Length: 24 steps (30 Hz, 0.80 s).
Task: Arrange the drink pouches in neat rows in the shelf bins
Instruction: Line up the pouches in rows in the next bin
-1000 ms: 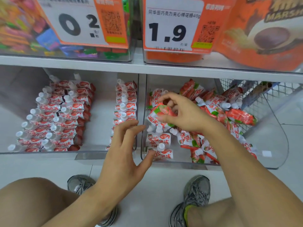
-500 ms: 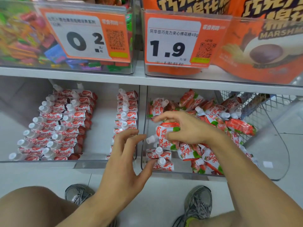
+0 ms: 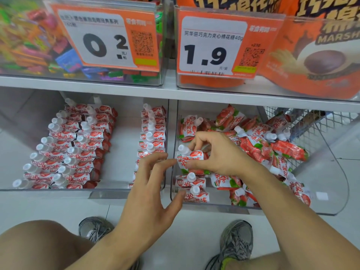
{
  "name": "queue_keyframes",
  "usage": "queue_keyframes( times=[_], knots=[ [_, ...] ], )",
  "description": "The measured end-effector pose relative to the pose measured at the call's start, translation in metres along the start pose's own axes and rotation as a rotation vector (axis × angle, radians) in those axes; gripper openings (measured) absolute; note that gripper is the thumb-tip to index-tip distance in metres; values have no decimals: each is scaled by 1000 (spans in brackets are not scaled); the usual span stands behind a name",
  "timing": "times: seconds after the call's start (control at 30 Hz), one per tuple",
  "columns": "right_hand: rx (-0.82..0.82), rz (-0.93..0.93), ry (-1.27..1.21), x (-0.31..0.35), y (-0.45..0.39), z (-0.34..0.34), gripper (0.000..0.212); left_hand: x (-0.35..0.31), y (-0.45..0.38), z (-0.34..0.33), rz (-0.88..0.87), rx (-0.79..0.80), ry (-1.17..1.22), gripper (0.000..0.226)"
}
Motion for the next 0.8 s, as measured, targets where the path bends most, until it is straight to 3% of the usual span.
queue_keyframes(
  times=[0.07, 0.17, 0.27, 0.33, 0.4, 0.57, 0.8],
  knots=[
    [-16, -40, 119, 3, 2, 2, 42, 0, 0, 0, 3, 1, 4, 62],
    [121, -189, 281, -5, 4, -5, 43, 0, 1, 0, 2, -2, 0, 62],
    [179, -250, -12, -12, 4, -3, 31, -1, 1, 0, 5, 4, 0, 62],
    [181, -253, -115, -12, 5, 2, 40, -1, 0, 0, 4, 3, -9, 61],
    [207, -207, -17, -11, 5, 0, 57, -1, 0, 0, 6, 6, -17, 60],
    [327, -214, 106, -13, 5, -8, 37, -1, 0, 0, 19, -5, -14, 60],
    [403, -289, 136, -18, 0, -10, 32, -1, 0, 0, 0, 44, -30, 60]
  ],
)
Point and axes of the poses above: each hand's wrist, its own y-axis away from the middle knuckle, its own z-axis out of the back of the hand, x = y × z, the point moved 5 cm from there along -y, towards the middle knuckle, and after that the axes turned 12 degrees about -y, right-handed, at the moved point
